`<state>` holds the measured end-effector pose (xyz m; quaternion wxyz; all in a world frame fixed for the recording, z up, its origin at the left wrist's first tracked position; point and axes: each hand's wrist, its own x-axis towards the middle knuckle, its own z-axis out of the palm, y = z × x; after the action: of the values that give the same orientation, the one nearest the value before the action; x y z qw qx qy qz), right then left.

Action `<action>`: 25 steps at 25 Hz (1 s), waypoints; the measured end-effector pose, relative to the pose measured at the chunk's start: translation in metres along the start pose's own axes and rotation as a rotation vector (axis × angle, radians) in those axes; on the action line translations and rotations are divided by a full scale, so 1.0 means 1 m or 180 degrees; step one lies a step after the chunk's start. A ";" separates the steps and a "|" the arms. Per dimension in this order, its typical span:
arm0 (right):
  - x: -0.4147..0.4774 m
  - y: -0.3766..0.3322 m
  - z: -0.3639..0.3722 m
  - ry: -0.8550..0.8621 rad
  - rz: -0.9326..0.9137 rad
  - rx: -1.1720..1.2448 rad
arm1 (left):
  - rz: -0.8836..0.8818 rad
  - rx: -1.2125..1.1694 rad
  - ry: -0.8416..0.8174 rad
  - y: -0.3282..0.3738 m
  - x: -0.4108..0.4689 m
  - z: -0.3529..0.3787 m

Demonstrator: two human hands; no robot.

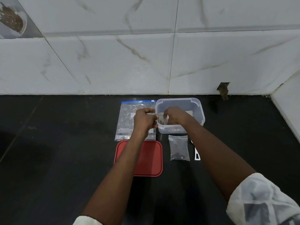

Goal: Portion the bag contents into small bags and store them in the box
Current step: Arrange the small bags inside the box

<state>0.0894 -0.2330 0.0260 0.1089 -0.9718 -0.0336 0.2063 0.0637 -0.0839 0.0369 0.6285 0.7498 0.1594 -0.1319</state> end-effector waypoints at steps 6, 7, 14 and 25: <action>-0.018 -0.002 -0.013 0.0761 0.0138 0.0690 | -0.0043 -0.0019 -0.0036 0.001 0.001 -0.001; -0.033 0.000 -0.019 0.1116 0.0232 0.1150 | -0.0055 -0.0015 -0.0042 0.002 0.001 -0.002; -0.124 0.015 0.059 0.0595 0.1493 0.1014 | -0.0090 0.0003 -0.0090 0.005 -0.001 -0.003; -0.121 -0.008 0.088 0.0873 0.1871 0.1154 | -0.0103 0.0027 -0.0061 0.007 -0.005 -0.003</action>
<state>-0.0569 -0.2211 -0.0028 0.2189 -0.9235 0.2989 0.0993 0.0620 -0.0828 0.0452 0.6246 0.7485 0.1648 -0.1499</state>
